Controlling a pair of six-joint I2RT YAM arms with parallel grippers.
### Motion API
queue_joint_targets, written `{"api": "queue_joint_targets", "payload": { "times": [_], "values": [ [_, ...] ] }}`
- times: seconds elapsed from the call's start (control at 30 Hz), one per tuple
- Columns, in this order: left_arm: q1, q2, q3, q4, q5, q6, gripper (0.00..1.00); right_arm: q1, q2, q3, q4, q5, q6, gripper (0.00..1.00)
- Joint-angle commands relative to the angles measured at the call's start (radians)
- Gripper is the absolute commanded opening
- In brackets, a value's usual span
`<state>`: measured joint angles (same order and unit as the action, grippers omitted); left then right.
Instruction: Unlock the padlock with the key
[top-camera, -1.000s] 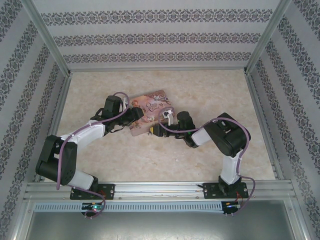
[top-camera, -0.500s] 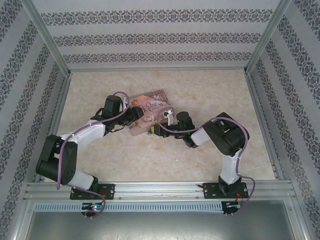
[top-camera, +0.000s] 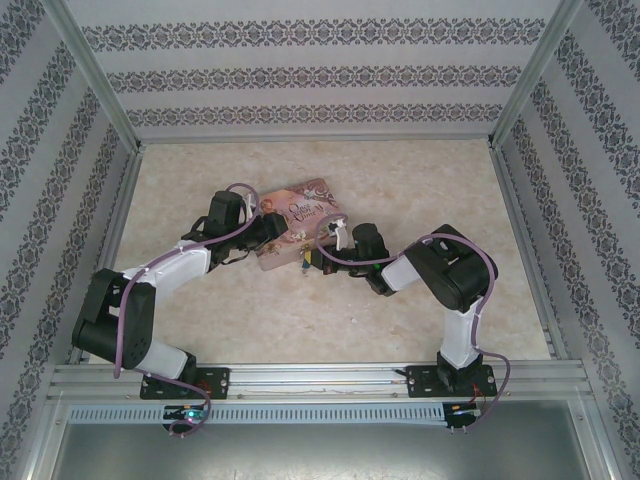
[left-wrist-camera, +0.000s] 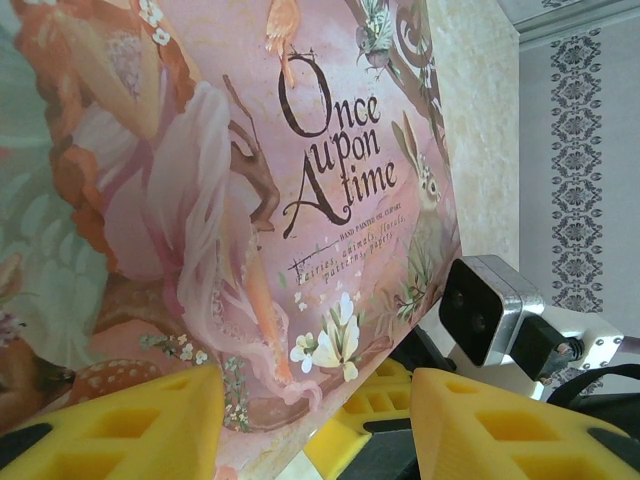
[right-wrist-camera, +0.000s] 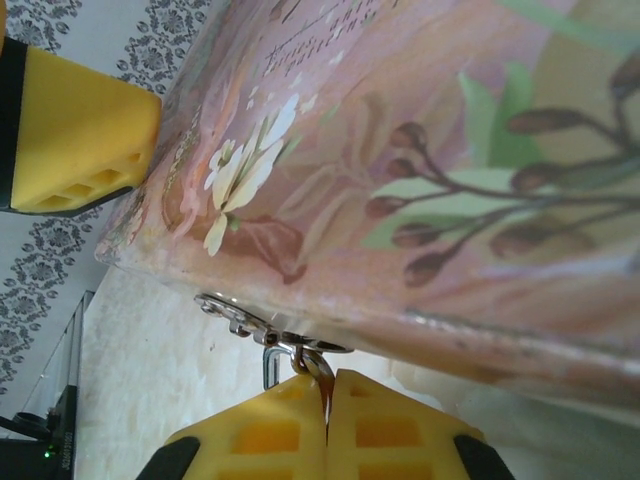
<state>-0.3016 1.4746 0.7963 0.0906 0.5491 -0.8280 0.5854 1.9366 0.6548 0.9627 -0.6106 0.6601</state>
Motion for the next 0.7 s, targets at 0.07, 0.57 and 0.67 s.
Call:
{"api": "queue_joint_targets", "payload": {
  "times": [0.07, 0.57, 0.67],
  "values": [
    [-0.013, -0.003, -0.041, 0.004, 0.016, -0.016, 0.52, 0.015, 0.012, 0.02, 0.034, 0.001, 0.034, 0.0],
    [-0.032, -0.059, -0.161, 0.074, 0.013, -0.099, 0.52, 0.017, -0.006, -0.076, 0.227, 0.176, 0.219, 0.0],
    [-0.048, -0.059, -0.18, 0.109, 0.008, -0.124, 0.52, 0.02, 0.001, -0.078, 0.26, 0.195, 0.261, 0.0]
  ]
}}
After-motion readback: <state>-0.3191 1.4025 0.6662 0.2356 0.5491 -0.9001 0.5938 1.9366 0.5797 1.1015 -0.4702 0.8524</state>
